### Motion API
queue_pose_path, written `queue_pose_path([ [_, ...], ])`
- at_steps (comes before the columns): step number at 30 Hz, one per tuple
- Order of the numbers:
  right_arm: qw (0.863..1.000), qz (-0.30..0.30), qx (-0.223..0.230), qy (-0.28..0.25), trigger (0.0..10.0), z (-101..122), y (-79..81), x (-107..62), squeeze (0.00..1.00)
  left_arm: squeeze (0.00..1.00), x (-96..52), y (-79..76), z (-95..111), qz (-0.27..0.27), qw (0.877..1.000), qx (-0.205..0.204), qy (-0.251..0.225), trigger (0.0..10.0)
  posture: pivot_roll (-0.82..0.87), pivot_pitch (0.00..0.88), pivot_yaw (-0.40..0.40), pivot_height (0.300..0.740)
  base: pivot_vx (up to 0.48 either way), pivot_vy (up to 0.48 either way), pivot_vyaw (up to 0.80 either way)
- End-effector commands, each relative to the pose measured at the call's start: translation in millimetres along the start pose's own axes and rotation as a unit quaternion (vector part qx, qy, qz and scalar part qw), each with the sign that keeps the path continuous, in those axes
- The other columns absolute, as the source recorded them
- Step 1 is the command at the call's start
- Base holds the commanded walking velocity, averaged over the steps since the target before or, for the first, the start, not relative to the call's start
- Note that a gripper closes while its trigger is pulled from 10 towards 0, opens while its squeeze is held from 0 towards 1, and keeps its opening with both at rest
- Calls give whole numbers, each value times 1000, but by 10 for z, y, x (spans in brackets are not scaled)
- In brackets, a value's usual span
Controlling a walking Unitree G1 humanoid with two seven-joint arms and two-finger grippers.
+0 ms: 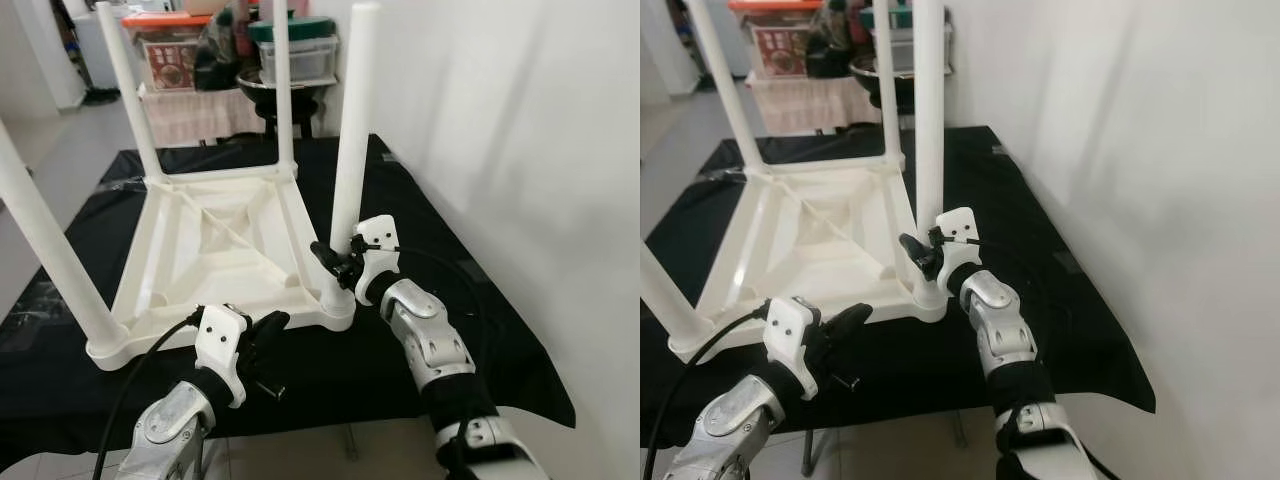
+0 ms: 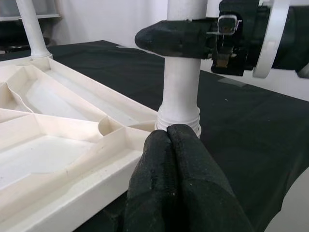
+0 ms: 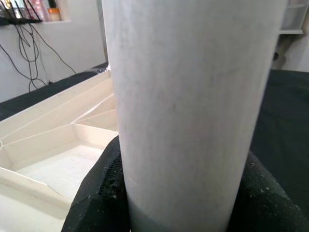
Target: Building children table
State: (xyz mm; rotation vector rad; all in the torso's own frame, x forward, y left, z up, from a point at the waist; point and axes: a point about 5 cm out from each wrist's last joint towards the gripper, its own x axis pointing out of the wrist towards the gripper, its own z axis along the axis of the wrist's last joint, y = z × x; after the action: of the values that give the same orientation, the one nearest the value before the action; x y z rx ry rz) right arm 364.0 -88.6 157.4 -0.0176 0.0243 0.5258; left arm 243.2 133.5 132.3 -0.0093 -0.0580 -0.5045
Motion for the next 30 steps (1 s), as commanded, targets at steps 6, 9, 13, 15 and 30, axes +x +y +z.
queue_pose_path([
  [6, 999, -16, 1, 43, 10000, -163, -13, -54, 0, 0, 9, 36, -27, 11, 1000, 1, 7, 10000, 4, 0, -38, 740, 0, 0, 0],
  [9, 996, 79, 37, 24, 10000, -70, 88, -67, 1000, 0, 4, 35, -28, 15, 1000, 1, 6, 10000, 12, 0, -40, 740, 0, 0, 0],
  [13, 985, 171, 18, -1, 10000, 42, 161, -108, 1000, 0, 2, 26, -32, 11, 1000, -1, 7, 10000, 12, 0, -38, 740, 0, 0, 0],
  [15, 976, 218, -1, -6, 10000, 93, 119, -108, 1000, 0, 2, 21, -33, 9, 1000, -2, 8, 10000, 17, 0, -39, 740, 0, 0, 0],
  [30, 934, 355, -37, 6, 0, 368, -74, 11, 0, 0, -21, -12, -35, 8, 1000, -2, 9, 10000, 52, 0, -59, 740, 0, 0, 0],
])
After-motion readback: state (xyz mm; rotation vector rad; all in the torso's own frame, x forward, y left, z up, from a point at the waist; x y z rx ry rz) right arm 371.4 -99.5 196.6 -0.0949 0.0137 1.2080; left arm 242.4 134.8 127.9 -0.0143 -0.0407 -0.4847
